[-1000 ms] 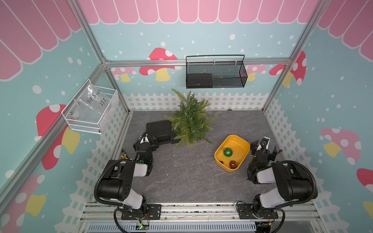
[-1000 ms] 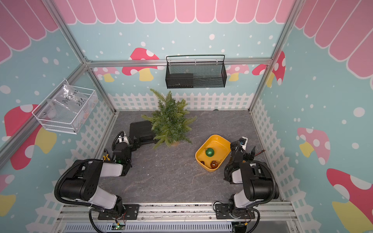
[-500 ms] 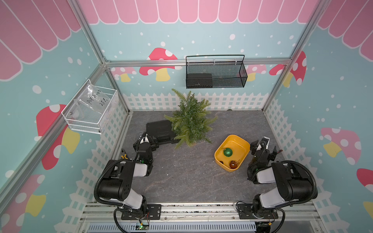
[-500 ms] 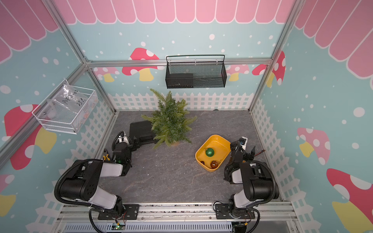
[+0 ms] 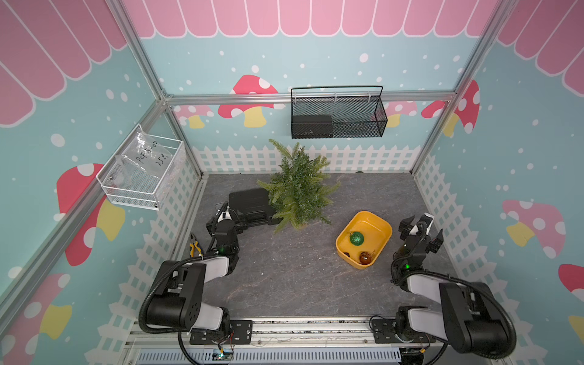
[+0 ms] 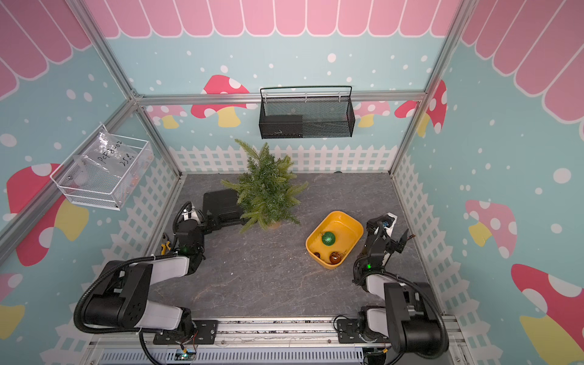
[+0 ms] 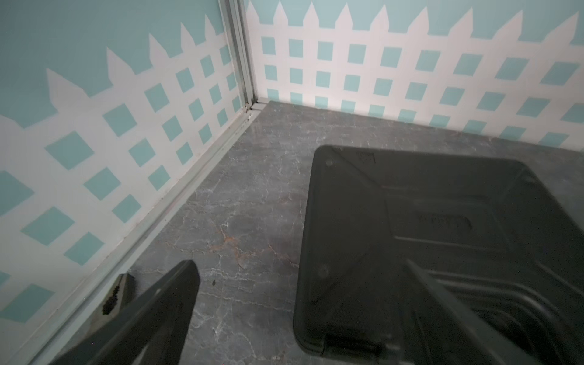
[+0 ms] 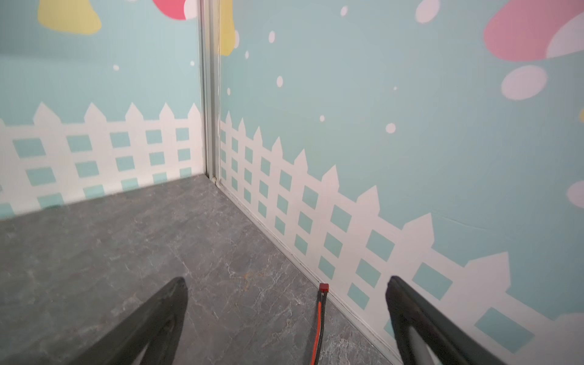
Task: Decorate the small christmas tree with ornaments
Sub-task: Pick up an ornament from the container.
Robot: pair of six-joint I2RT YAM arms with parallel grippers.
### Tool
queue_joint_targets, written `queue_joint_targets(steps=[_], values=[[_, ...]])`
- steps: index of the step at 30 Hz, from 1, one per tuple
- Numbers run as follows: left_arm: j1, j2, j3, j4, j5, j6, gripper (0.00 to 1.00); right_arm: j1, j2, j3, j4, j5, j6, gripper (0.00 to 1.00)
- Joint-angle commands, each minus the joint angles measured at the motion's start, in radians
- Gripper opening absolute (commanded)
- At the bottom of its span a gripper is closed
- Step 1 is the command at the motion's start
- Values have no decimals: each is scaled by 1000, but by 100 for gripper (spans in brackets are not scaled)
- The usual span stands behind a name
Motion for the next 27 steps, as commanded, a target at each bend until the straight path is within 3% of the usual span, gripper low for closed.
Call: queue_joint_targets(steps=[1, 5, 7, 8, 9, 11, 18, 27], values=[[-34, -73, 48, -135, -109, 7, 99, 5, -115, 81, -290, -11, 99, 100], [-52, -168, 113, -301, -109, -95, 99, 2, -227, 153, -503, -161, 242, 100], [-38, -213, 150, -414, -79, -222, 99, -6, -261, 148, -524, -277, 402, 100], [-18, -237, 166, -489, -52, -342, 99, -14, -260, 139, -466, -409, 424, 98], [15, -260, 175, -543, 13, -442, 99, -15, -251, 139, -419, -516, 449, 88], [63, -300, 164, -564, 187, -531, 99, -15, -239, 163, -404, -608, 519, 85], [42, -385, 163, -736, 484, -623, 82, -14, -113, 402, -852, -843, 521, 71], [-118, -494, 115, -939, 625, -639, 82, -7, -16, 502, -1212, -971, 476, 69]])
